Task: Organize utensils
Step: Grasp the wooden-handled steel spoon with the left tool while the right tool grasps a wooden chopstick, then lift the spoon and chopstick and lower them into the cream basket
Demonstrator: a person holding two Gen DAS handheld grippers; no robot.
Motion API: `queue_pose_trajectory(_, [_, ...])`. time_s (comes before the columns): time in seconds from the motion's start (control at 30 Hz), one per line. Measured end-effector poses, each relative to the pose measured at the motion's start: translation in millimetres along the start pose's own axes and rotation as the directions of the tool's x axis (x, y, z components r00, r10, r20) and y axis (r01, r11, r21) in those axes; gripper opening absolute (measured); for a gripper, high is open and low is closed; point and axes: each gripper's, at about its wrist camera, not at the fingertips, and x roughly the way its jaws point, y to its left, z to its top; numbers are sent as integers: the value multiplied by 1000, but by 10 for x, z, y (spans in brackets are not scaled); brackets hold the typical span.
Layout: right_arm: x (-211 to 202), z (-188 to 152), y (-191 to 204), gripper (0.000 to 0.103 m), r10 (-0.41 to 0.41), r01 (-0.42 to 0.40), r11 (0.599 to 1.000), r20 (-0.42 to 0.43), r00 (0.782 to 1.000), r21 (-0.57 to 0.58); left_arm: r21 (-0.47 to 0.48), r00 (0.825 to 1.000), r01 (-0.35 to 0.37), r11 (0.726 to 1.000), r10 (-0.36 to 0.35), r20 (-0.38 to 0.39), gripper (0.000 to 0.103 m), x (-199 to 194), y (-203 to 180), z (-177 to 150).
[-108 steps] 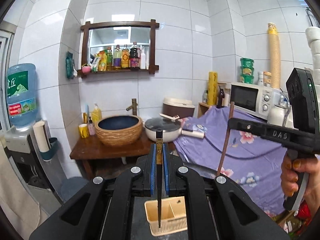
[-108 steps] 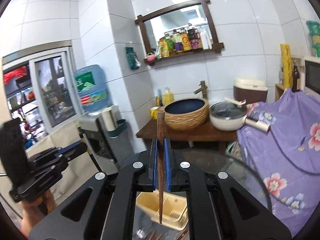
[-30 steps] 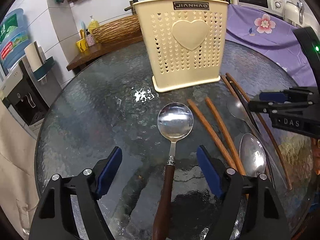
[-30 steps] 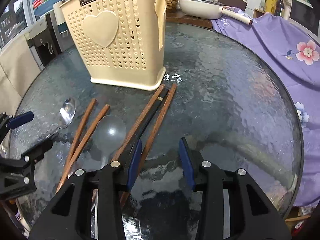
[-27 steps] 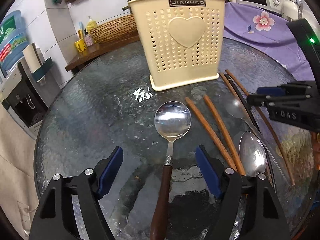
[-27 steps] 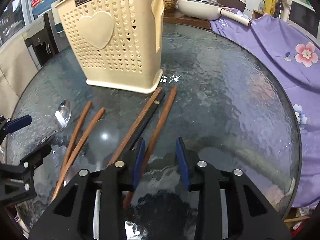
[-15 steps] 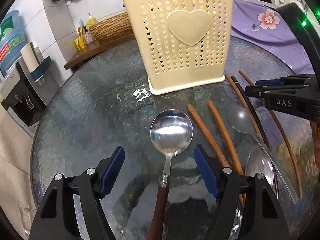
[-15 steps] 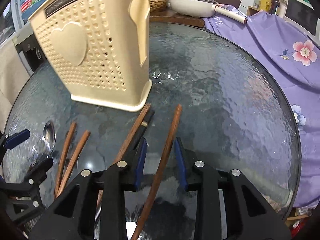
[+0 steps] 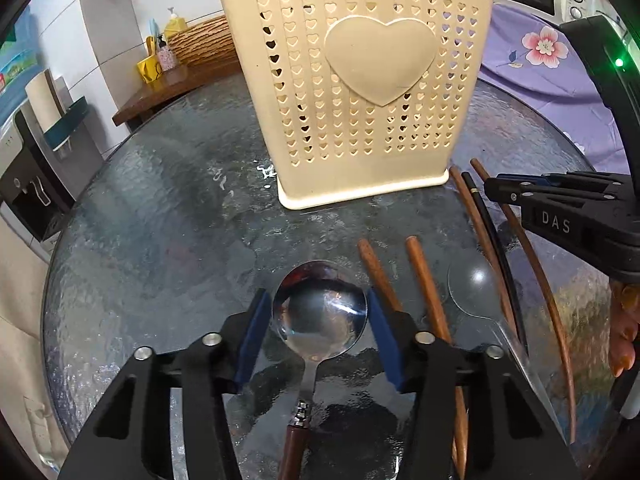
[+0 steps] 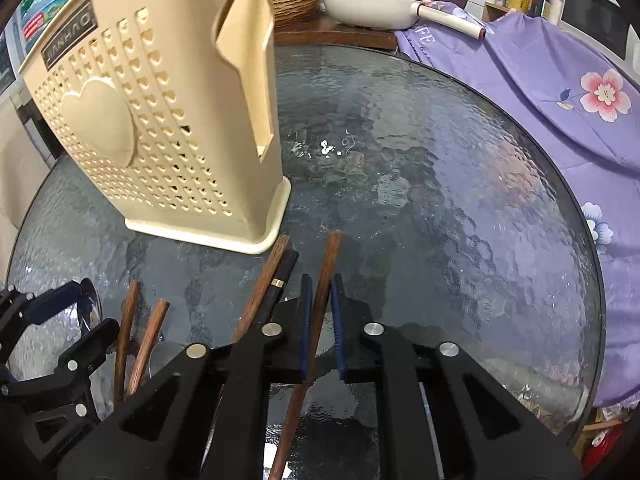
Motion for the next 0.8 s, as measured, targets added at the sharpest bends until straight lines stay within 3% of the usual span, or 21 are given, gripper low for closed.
queue_pose_trajectory(0.53, [51, 17, -160, 8, 65, -65, 997, 12, 998, 52, -8, 1000, -7, 1000, 7, 4, 45, 13, 4, 19])
queue_pose_trajectory(0.8, [-265, -21, -353, 8, 143, -153, 986, 134, 981, 65, -22, 997, 12, 1000, -10, 75, 45, -205, 45, 17])
